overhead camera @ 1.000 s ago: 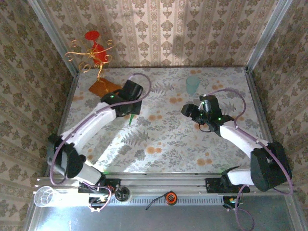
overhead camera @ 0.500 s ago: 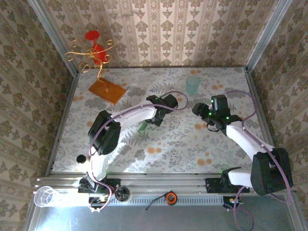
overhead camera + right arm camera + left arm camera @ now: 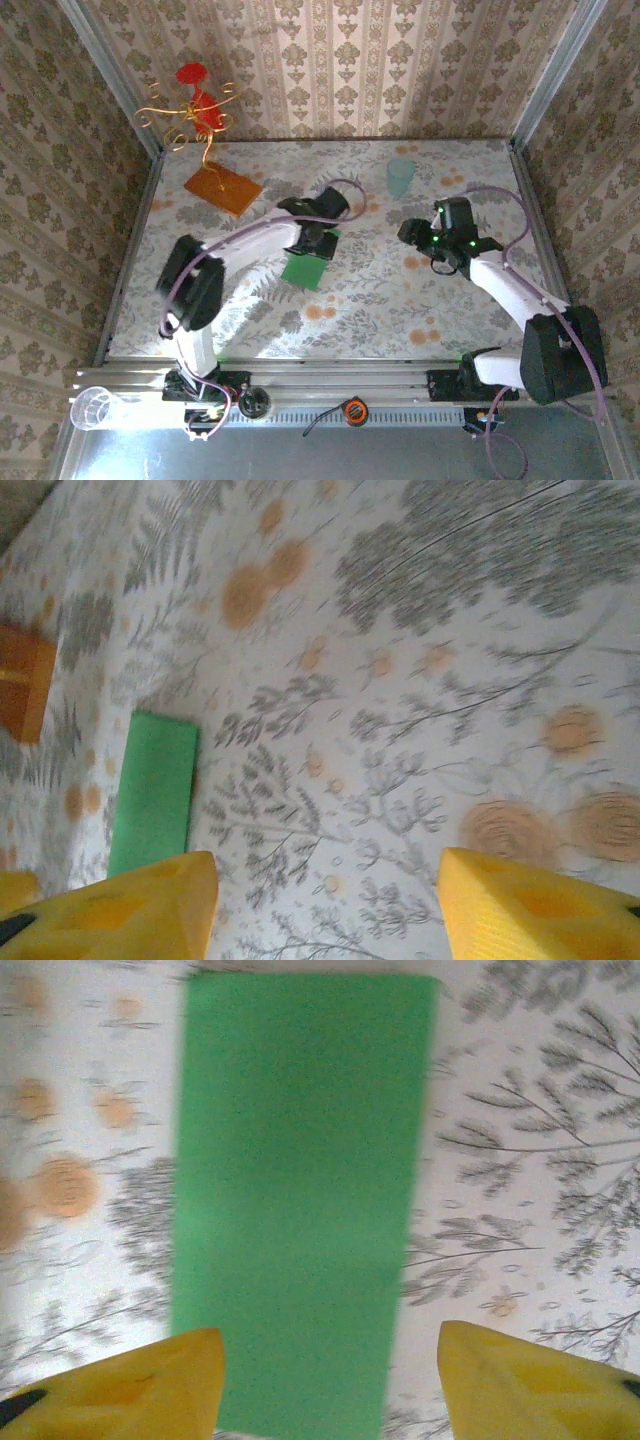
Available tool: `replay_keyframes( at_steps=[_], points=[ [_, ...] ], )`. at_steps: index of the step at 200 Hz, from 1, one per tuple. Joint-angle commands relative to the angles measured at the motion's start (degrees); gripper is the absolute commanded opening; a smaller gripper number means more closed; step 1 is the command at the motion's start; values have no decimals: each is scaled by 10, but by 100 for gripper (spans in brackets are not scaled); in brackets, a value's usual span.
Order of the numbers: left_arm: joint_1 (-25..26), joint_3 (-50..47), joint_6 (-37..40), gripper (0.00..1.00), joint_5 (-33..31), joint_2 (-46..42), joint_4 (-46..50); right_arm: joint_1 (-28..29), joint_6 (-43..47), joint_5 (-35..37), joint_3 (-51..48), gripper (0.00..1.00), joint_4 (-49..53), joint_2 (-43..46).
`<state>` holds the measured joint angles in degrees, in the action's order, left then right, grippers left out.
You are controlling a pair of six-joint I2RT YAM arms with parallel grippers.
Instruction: Fold a paper plane with a square sheet of paper (pick it up from the middle)
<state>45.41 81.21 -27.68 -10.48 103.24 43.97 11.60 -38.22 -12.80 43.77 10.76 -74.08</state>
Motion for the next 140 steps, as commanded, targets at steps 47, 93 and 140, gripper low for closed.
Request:
replay_keyframes(
  at_steps=[47,93,140],
  points=[
    [-158,-216,-69,98,16,-244,-111,229,6,40,119,30,-2,-156],
    [-228,-274,-58,100,23,-338,-106,324,14,50,211,23,7,-264],
    [-252,-292,-53,100,73,-348,-123,344,43,44,305,24,73,-362]
  ],
)
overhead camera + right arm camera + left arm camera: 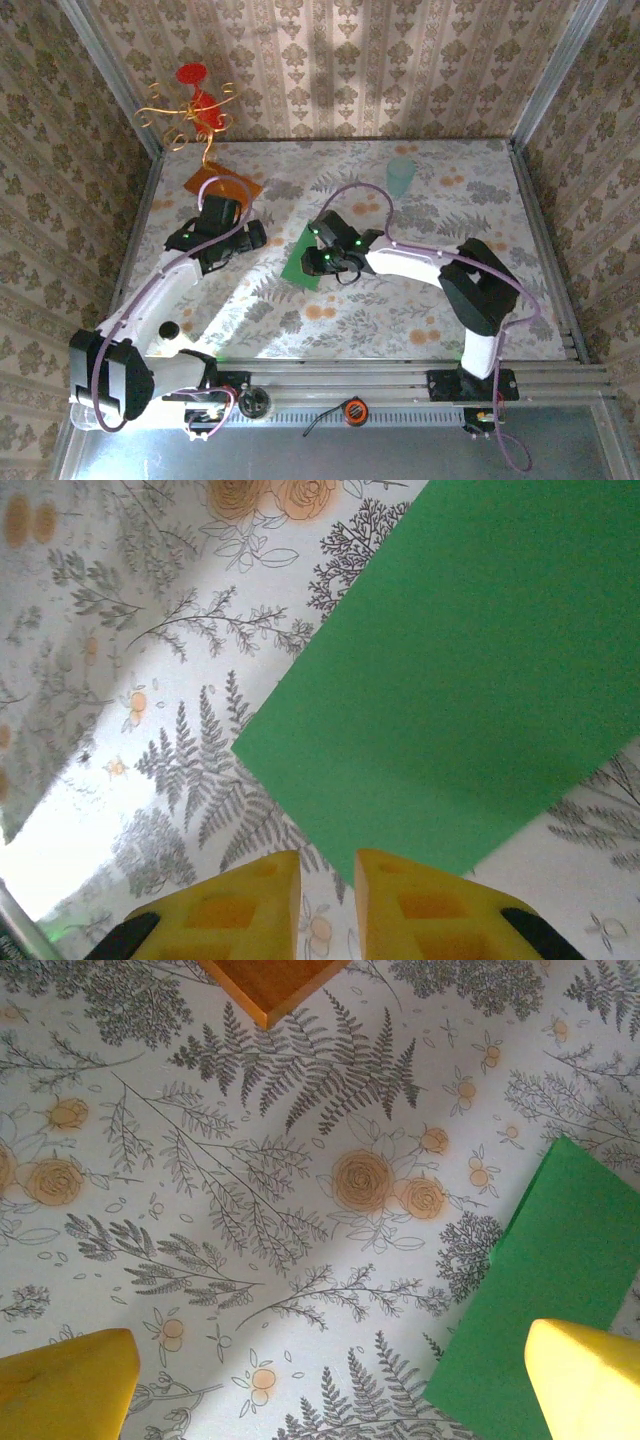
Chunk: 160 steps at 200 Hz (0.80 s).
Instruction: Fold a paper plane with a square sheet of paper (pick it up from the middle)
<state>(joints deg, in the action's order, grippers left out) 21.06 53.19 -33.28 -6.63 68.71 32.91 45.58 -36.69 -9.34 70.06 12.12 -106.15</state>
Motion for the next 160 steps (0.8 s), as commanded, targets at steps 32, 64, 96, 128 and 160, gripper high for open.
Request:
replay_keyframes(
  at_steps=[32,64,96,128,160],
  points=[
    [-10,-12,3,100,60,13,-24,0,54,-36,93,25,108,-100],
    [-11,-12,1,100,79,28,-35,-11,73,-47,88,26,117,-111],
    [-10,-13,1,100,106,45,-47,-32,139,-50,69,27,166,-108],
    [-10,-17,-2,100,140,61,-66,-63,213,-44,37,27,234,-89],
    [-2,-26,-10,98,172,75,-95,-92,265,-111,-1,25,243,-58]
  ],
)
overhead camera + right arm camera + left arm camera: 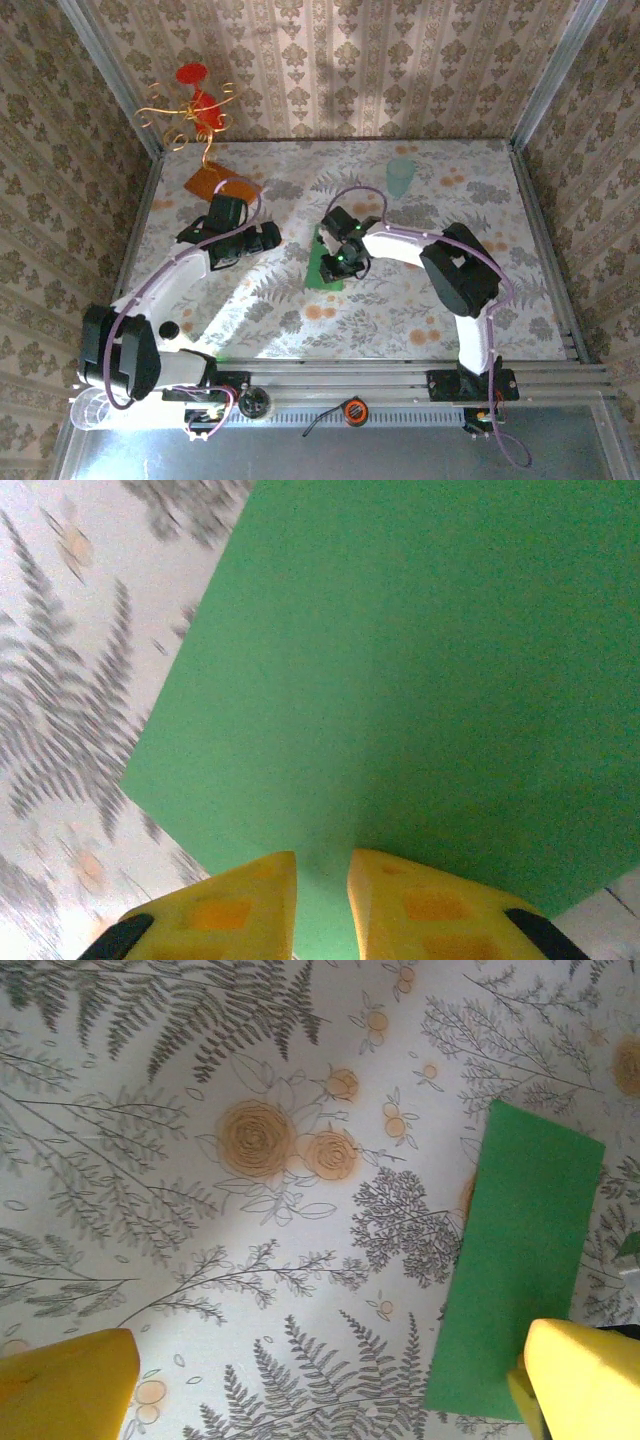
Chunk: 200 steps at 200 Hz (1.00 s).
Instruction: Fold a paper plane with a square sheet of paper (pick it up from the middle)
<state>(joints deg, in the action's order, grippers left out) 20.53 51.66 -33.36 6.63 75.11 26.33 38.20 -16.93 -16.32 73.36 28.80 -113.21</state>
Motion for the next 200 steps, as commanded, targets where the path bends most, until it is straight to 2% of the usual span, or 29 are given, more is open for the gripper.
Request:
replay_keyframes(
  at_steps=[1,20,35,69,75,111,145,161,183,200],
  points=[
    [3,-10,-10,98,40,12,-31,-19,67,-44,-34,25,75,14],
    [15,-14,-19,97,59,23,-53,-27,31,-76,-41,26,47,40],
    [28,-15,-33,97,70,32,-66,-40,-28,-105,-57,28,-18,80],
    [51,-22,-66,97,97,53,-100,-62,-186,-84,-129,32,-174,140],
    [72,-25,-72,97,102,56,-106,-62,-199,-71,-133,31,-178,138],
    [105,-32,-102,89,134,84,-140,-70,-231,-20,-146,25,-165,124],
    [127,-33,-115,81,152,110,-160,-85,-244,-21,-151,23,-167,120],
    [134,-31,-114,71,157,118,-160,-91,-248,-23,-150,21,-164,111],
    [141,-18,-97,63,157,124,-143,-98,-246,-34,-148,19,-164,103],
    [143,-11,-88,61,154,127,-130,-100,-239,-38,-144,18,-160,98]
  ],
)
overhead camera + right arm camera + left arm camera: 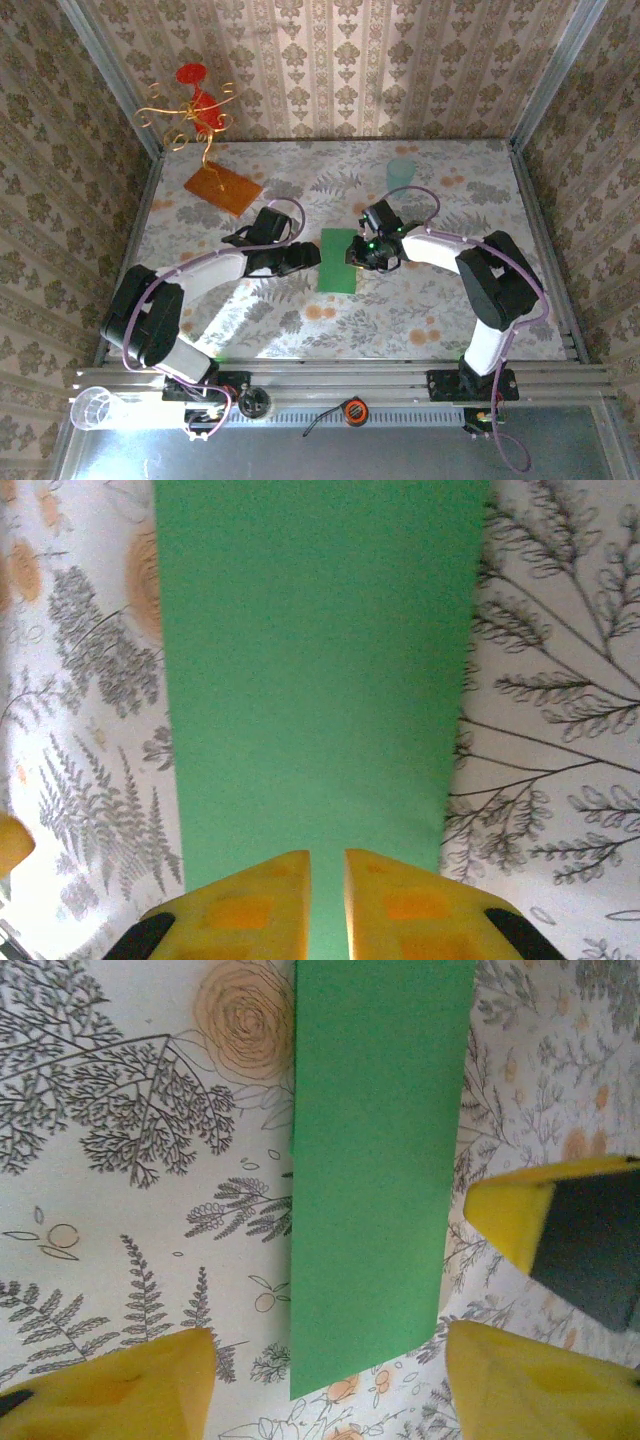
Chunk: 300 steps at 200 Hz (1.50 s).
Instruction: Fold a paper plane with a square sheet of paper (pick it up from the middle)
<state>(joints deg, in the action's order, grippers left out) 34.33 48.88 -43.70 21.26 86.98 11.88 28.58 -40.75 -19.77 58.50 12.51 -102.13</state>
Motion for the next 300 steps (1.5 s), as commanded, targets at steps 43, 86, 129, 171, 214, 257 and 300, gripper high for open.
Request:
replay_keyframes(
  at_steps=[43,86,129,171,214,257,300],
  points=[
    [8,14,13,58,18,28,6,-4,6,-20,10,16,1,-33],
    [11,15,12,53,42,52,-14,-5,17,-11,5,15,7,-46],
    [12,12,12,49,43,74,-23,-9,34,2,-6,14,20,-61],
    [12,17,4,45,45,84,-26,-12,42,13,-7,14,29,-64],
    [26,20,-8,41,42,103,-25,-12,46,13,-2,14,33,-68],
    [37,28,-1,41,29,109,-2,-23,27,-40,-15,16,-5,-74],
    [39,28,1,41,29,115,3,-40,-8,-96,-34,17,-58,-78]
  ],
)
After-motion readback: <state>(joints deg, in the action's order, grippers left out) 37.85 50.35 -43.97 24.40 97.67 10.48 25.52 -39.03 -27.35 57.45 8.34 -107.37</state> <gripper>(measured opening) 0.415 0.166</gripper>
